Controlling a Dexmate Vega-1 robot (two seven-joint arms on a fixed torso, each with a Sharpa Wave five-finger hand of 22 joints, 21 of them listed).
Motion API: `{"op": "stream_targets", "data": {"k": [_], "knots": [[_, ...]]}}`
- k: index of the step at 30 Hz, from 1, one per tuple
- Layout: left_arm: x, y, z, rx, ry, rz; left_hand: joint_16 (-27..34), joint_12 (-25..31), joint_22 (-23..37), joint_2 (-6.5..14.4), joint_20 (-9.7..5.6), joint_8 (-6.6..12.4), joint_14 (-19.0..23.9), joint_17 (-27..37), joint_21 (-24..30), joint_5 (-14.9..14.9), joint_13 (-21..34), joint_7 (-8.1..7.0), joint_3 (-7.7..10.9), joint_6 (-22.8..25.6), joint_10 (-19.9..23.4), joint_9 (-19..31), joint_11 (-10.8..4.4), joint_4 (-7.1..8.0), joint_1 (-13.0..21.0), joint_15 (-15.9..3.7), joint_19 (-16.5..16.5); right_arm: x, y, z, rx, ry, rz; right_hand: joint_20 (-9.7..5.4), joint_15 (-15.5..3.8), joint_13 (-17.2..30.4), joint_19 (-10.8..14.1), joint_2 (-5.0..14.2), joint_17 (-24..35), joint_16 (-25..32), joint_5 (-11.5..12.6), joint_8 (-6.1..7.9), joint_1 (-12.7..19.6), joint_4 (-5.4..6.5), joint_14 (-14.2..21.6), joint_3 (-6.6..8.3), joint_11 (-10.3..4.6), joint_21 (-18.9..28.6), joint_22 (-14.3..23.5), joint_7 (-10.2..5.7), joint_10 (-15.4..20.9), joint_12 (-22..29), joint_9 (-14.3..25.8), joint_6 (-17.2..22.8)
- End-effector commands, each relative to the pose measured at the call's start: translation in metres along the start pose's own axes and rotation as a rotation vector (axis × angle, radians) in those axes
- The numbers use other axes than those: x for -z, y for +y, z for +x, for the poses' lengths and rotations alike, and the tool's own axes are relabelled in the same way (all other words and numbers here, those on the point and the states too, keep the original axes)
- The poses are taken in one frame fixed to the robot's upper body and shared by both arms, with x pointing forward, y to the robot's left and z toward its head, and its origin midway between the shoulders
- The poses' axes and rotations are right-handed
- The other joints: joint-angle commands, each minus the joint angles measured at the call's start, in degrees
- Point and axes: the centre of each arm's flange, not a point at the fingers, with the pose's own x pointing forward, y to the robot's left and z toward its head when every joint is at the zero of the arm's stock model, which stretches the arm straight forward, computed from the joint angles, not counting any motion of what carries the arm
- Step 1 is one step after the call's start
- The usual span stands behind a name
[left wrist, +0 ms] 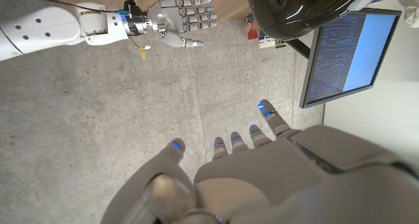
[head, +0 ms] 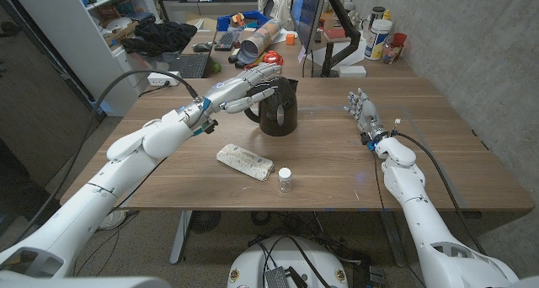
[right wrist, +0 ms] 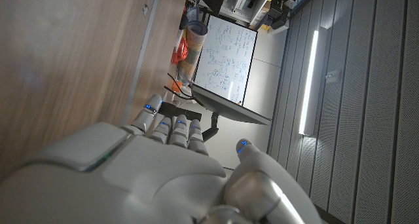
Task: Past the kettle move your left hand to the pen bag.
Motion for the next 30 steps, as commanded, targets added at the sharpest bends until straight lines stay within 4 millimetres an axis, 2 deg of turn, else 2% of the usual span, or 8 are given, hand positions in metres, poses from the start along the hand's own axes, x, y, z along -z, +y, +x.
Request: {"op": "stream_targets", "data": {"k": [1,4,8,14,30], "knots": [[-0.005,-0.001,-0.003,0.051,0.005,0.082,0.4,0.1,0.0,2.2,0.37,-0.12,-0.2,0.1,-0.2,0.2,0.1,-0.55,0.41,0.3,0.7,0.3,-0.22,-0.05,0.6,-3.81,-4.3,0.001,0.004,0.002,-0.002,0.003,-0.001,-1.31,0.12,0.3,-1.2,3.02,0.2,0.1,0.3,0.4,0.3,0.18,-0.3,-0.19,-0.1,-0.2,0.2,0.01,0.1,0.2,0.2,0.5],[-0.004,-0.001,-0.004,0.056,0.01,0.09,0.8,0.2,0.0,2.1,0.01,-0.09,1.3,0.1,-0.3,0.3,0.1,-0.75,0.37,0.6,1.2,0.3,-0.21,-0.05,0.6,-3.58,-4.0,0.001,0.004,0.002,-0.002,0.003,-0.001,-1.32,0.11,0.3,-1.2,3.03,0.2,0.1,0.3,0.39,0.4,0.18,-0.3,-0.21,-0.06,-0.2,0.2,0.03,0.1,0.2,0.2,0.5],[-0.003,-0.001,-0.006,0.067,0.014,0.102,1.2,0.3,-0.1,1.9,1.1,0.12,3.0,0.2,-0.6,0.3,0.1,-1.11,0.33,1.6,1.7,0.3,-0.34,-0.04,0.7,-3.5,-4.1,0.002,0.005,0.003,-0.002,0.006,-0.002,-1.35,0.11,0.3,-1.1,3.04,0.2,0.1,0.3,0.39,0.3,0.19,-0.3,-0.24,-0.09,-0.3,0.2,0.01,0.2,0.2,0.2,0.5],[-0.004,-0.002,-0.008,0.083,0.018,0.134,0.8,0.4,-0.1,1.8,1.32,0.21,2.7,0.2,-0.9,0.3,0.1,-1.26,0.33,2.2,2.3,0.3,-0.43,-0.06,0.7,-3.98,-4.4,0.004,0.007,0.004,-0.004,0.007,-0.002,-1.33,0.11,0.3,-1.1,3.05,0.2,0.1,0.3,0.38,0.3,0.19,-0.3,-0.27,-0.24,-0.4,0.2,-0.01,0.1,0.2,0.2,0.5],[0.002,-0.007,-0.016,0.115,0.043,0.134,0.1,0.3,-0.1,1.6,1.55,0.04,2.1,0.2,-1.4,0.4,0.2,-1.49,0.35,2.6,2.7,0.3,-0.39,-0.19,1.0,-3.82,-4.8,0.0,0.011,0.008,-0.005,-0.001,-0.011,-1.28,0.11,0.3,-0.9,3.06,0.2,0.0,0.3,0.37,0.4,0.19,-0.3,-0.39,-0.27,-0.8,0.2,0.02,0.2,0.2,0.2,0.5]]}}
